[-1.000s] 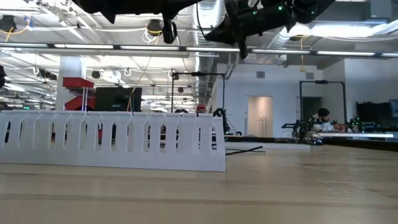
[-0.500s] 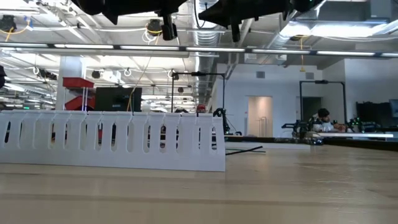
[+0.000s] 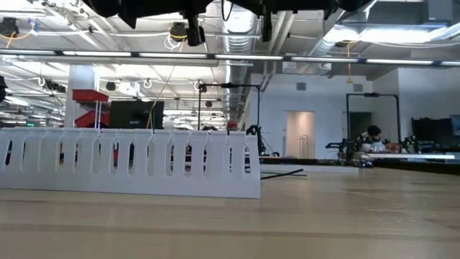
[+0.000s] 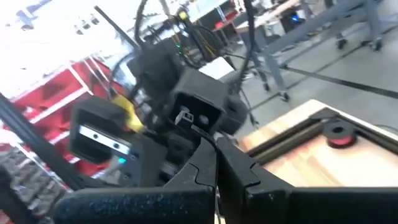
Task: Ziptie cables
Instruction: Insert the black zip tie into the locking head
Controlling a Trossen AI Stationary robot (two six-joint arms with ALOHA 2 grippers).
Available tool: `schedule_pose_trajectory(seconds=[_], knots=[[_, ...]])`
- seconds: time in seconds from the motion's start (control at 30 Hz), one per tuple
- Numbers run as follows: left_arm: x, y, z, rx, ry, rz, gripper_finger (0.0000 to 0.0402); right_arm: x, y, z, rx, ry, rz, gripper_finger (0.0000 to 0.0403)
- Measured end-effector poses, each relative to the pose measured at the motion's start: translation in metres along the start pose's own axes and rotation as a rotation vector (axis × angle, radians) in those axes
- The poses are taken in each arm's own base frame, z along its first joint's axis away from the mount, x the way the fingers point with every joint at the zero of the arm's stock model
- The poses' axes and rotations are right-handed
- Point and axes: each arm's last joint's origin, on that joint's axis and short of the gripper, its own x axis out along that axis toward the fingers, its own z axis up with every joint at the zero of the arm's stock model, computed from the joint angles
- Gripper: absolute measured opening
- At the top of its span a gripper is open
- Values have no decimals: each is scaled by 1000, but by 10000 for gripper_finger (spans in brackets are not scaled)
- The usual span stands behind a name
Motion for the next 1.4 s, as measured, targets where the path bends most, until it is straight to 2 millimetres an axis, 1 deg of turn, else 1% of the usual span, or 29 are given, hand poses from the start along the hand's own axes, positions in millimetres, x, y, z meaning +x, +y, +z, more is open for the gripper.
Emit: schedule_pose_trajectory(seconds=[0.2,0.43,0.7,1.1,1.4], knots=[[0,0,0,-11,-1,-4,0,0,-1,-1,2,12,4,0],[0,-6,4,-41,-33,-54,0,0,-1,-1,10,20,11,0],[0,-6,3,-72,-20,-64,0,0,0,-1,2,24,20,0],[-2,-3,7,-75,-30,-51,0,0,-1,-3,3,48,26,0],[-2,-3,6,-54,-18,-57,0,0,-1,-3,3,49,30,0]])
